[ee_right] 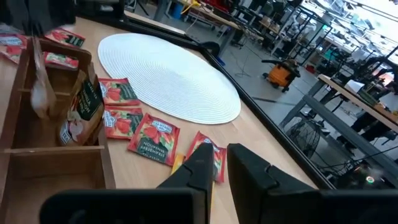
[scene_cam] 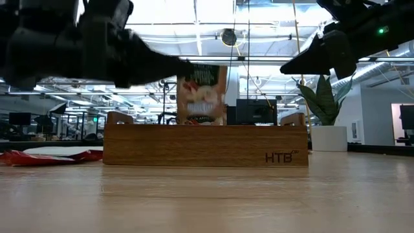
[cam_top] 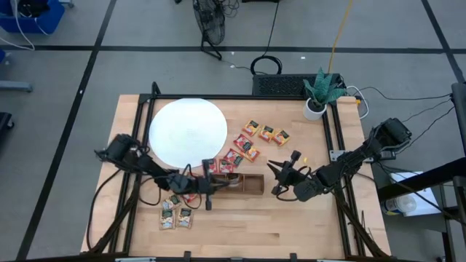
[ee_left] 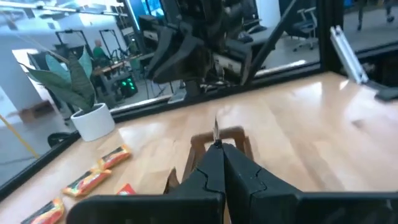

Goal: Pick & Place Tea
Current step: Put the brown tea bag into the middle section of the wooden organizer

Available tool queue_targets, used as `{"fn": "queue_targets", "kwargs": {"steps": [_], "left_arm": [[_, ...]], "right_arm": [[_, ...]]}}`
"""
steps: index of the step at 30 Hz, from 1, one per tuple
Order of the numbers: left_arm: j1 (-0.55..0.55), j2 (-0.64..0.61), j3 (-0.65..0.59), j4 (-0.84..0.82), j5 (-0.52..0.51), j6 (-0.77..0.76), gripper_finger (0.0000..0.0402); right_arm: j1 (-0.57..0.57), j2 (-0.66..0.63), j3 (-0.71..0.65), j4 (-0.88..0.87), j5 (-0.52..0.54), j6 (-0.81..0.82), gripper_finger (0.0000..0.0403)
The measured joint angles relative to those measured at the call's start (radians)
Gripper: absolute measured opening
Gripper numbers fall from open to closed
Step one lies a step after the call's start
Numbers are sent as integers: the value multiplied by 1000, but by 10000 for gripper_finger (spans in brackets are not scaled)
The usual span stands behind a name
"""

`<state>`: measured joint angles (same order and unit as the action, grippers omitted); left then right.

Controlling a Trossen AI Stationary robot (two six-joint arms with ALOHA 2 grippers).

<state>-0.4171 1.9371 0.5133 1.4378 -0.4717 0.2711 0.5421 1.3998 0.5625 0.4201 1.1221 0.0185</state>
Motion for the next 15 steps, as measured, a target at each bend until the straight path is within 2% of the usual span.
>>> {"fn": "queue_targets", "kwargs": {"steps": [5, 15], "left_arm": [[20, 92, 23, 87, 0, 50, 0], [30, 105, 29, 72, 1, 75, 1]], "right_arm": [[3, 0, 0, 2, 0, 0, 34], [3, 0, 0, -1, -1, 0, 33]]}}
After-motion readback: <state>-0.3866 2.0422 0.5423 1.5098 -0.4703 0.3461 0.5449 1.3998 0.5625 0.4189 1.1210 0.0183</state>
